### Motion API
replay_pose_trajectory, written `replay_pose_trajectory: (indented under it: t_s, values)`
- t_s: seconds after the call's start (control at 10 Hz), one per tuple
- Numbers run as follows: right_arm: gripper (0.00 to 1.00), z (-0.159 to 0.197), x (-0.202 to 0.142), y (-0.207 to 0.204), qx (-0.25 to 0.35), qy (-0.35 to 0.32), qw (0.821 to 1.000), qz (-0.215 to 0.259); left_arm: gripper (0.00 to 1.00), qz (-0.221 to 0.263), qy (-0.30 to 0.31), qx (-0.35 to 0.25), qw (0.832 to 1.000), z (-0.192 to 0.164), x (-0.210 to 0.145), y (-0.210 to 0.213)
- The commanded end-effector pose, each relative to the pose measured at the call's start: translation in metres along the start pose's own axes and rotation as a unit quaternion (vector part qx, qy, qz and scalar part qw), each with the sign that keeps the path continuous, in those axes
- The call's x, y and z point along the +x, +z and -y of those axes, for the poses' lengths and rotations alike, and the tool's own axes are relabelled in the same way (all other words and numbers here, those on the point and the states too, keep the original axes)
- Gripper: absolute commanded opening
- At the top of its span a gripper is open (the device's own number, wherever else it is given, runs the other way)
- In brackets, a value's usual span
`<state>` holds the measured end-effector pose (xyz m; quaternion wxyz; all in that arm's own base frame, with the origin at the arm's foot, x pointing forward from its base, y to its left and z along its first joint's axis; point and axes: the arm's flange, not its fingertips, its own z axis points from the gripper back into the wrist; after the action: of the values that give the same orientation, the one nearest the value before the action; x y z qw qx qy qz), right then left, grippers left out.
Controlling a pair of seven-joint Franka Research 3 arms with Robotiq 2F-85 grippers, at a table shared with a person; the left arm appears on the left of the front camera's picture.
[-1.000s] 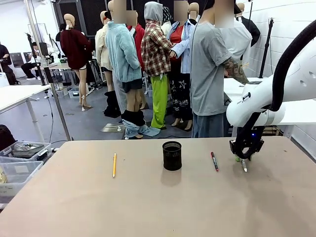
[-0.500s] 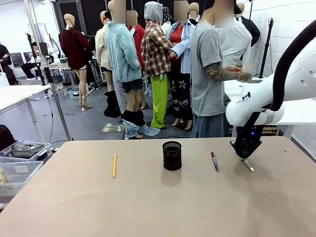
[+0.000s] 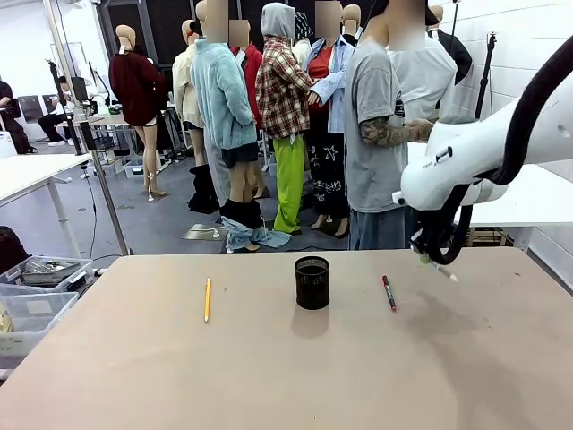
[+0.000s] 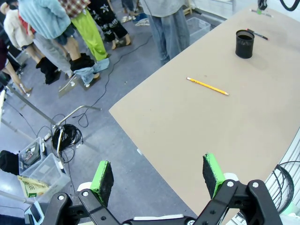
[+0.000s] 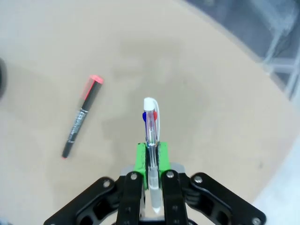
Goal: Place the pens into the pen holder.
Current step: Pick up a writing instrument from the table and place it into the Pen holder.
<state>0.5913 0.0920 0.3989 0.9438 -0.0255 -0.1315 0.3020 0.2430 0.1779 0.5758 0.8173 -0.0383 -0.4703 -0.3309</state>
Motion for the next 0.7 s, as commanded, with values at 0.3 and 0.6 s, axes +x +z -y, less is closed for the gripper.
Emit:
replay_pose_trajectory:
  t_s: [0.3, 0.6]
  values:
    - [0.00, -0.057, 0.030, 0.039, 0.186, 0.344, 0.884, 0.254, 1.00, 0.002, 0.001, 0.003, 1.000, -0.001, 0.000, -0.001]
    - [0.00, -0.097, 0.060, 0.055, 0.100, 0.279, 0.929, 0.223, 1.00, 0.002, 0.001, 0.003, 1.000, -0.001, 0.000, -0.001]
